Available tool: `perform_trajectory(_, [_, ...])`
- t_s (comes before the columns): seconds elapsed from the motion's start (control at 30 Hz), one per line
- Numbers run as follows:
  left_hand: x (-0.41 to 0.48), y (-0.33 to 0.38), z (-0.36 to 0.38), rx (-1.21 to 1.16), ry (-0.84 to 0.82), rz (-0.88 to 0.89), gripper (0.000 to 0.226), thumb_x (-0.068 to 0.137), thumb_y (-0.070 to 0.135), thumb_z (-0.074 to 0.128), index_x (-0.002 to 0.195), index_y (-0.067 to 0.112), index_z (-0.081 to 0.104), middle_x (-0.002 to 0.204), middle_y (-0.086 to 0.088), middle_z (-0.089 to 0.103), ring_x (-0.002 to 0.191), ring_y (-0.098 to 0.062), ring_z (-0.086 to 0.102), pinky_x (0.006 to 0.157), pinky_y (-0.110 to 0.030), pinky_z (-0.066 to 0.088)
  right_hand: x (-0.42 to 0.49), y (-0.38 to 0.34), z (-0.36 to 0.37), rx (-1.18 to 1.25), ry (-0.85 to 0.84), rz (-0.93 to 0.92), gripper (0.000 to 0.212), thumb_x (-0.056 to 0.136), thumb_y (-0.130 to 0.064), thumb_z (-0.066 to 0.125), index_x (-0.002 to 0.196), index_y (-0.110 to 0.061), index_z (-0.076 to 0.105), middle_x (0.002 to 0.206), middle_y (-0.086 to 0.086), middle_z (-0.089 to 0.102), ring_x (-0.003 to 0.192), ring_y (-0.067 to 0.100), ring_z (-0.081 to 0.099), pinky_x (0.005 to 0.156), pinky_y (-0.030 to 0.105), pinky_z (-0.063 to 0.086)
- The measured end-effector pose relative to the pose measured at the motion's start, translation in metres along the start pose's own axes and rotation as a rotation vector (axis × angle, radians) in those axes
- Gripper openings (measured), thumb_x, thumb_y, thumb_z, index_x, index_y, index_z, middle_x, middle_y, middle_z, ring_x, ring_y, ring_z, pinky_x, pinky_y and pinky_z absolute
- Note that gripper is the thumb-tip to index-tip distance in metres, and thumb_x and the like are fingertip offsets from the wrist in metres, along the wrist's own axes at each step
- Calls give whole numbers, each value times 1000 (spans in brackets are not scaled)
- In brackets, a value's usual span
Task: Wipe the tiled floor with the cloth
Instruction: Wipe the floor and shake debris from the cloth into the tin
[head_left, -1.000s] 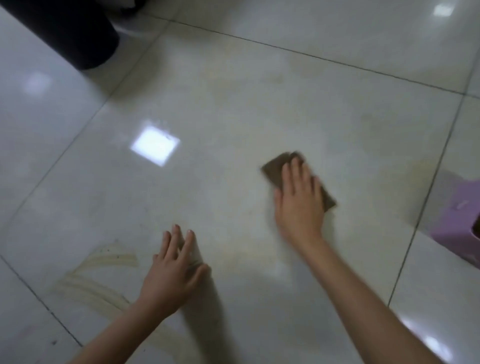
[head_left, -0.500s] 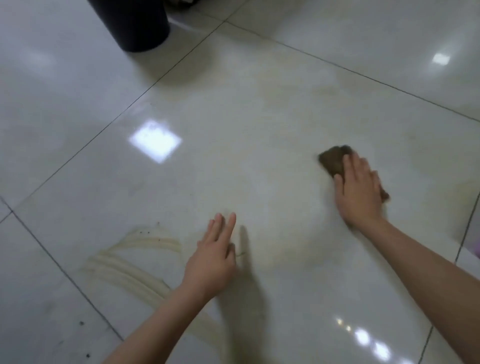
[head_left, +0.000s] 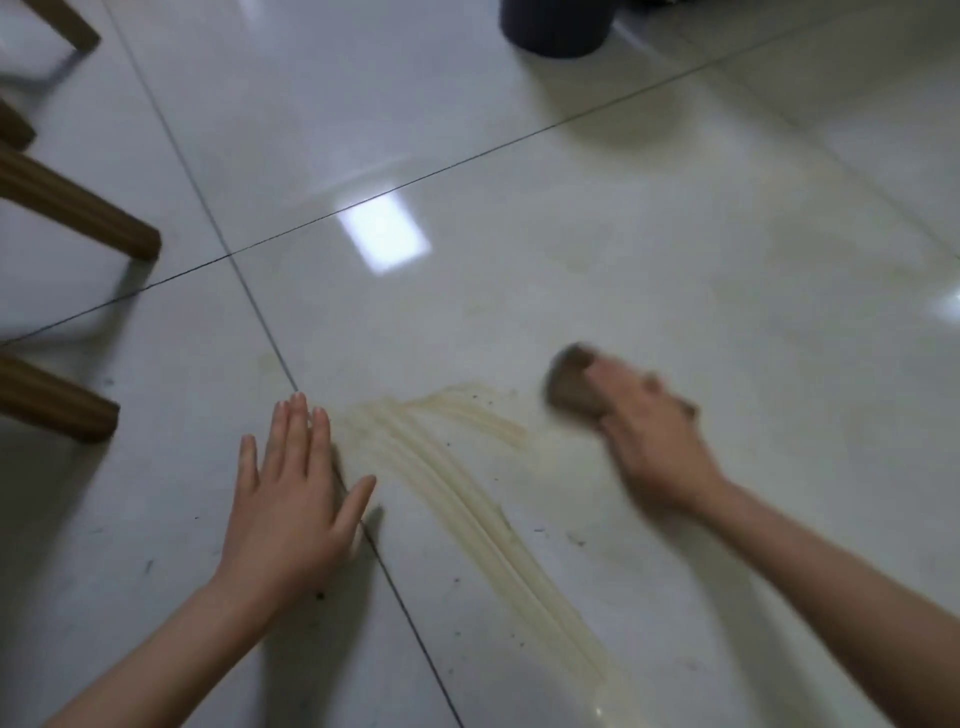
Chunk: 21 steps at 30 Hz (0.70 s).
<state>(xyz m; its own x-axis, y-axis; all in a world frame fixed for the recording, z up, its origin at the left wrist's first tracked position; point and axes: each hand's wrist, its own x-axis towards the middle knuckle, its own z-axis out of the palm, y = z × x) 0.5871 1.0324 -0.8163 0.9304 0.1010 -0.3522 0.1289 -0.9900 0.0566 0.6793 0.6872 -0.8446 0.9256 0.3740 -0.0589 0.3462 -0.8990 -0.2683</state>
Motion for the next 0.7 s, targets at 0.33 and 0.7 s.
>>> perform_trajectory(0.33, [-17,-42,17,-54,-109,-86,95,70,78,-17,136,14,-40,144,-5,-49,134,-17,-44,116,-42,-19,38,-171,64,67,256,49,52,87,-8,62,135,6,50,141,25,47,127,40,51,104,50,43])
perform_trajectory(0.7, [-38,-95,4,-24,-238,-111,96,64,83,-24,130,17,-47,136,-4,-57,131,-19,-47,114,-43,-21,126,-58,3,36,12,301,55,102,-19,36,153,-9,19,161,12,14,147,28,18,119,37,15])
